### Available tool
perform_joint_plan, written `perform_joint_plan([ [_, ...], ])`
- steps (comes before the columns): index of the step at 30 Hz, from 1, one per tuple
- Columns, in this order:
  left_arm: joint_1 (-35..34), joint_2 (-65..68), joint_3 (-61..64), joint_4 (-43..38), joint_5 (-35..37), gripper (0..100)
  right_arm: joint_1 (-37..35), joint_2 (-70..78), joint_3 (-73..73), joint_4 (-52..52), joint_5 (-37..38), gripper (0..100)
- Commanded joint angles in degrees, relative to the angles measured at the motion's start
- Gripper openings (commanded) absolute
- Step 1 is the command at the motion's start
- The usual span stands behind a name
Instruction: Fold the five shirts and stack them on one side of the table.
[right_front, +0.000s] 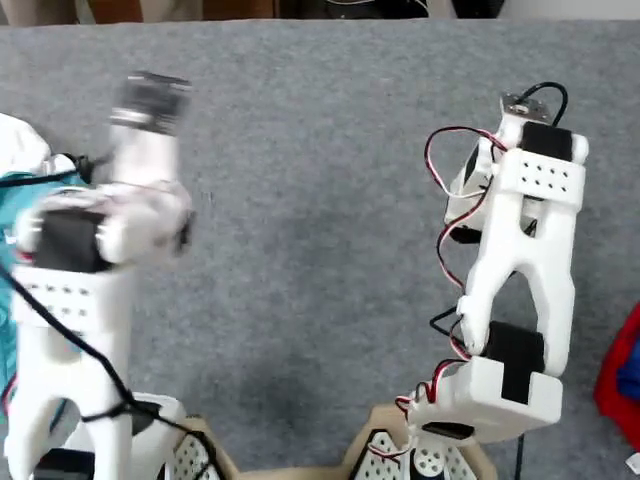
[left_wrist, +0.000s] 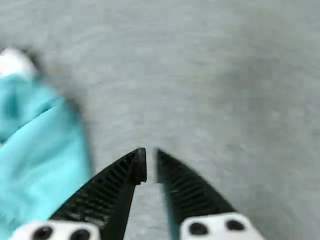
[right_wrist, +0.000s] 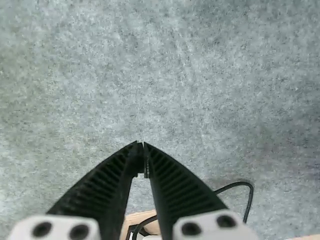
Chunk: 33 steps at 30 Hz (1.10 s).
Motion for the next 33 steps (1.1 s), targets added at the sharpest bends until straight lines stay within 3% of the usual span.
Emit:
perform_joint_plan([
  [1, -19.7, -1.4, 1.6, -4.7, -3.1, 18, 0.3, -0.1, -1.3, 0.1, 0.6, 0.6],
  [7, -41.6, -1.4, 10.5, -20.8, -8.5, 21, -3.8, -0.1, 1.8, 0.0, 0.6, 0.6],
  [12, -52.7, -1.4, 22.2, -36.2, -9.0, 21, -5.6, -0.1, 2.6, -0.1, 0.5, 0.6],
  [16, -59.4, -1.4, 28.3, -42.0, -9.8, 21, -5.6, -0.1, 2.6, -0.1, 0.4, 0.6],
  [21, -61.9, -1.3, 35.6, -45.5, -15.6, 21, -5.6, -0.1, 2.6, -0.1, 0.4, 0.6],
  [30, -57.3, 3.6, 50.9, -60.0, -15.7, 21, -5.6, -0.1, 2.6, 0.1, 0.3, 0.6],
  [33, -57.4, 8.7, 52.1, -62.7, -15.8, 16, -5.6, -0.1, 2.7, 0.4, 0.3, 0.6],
])
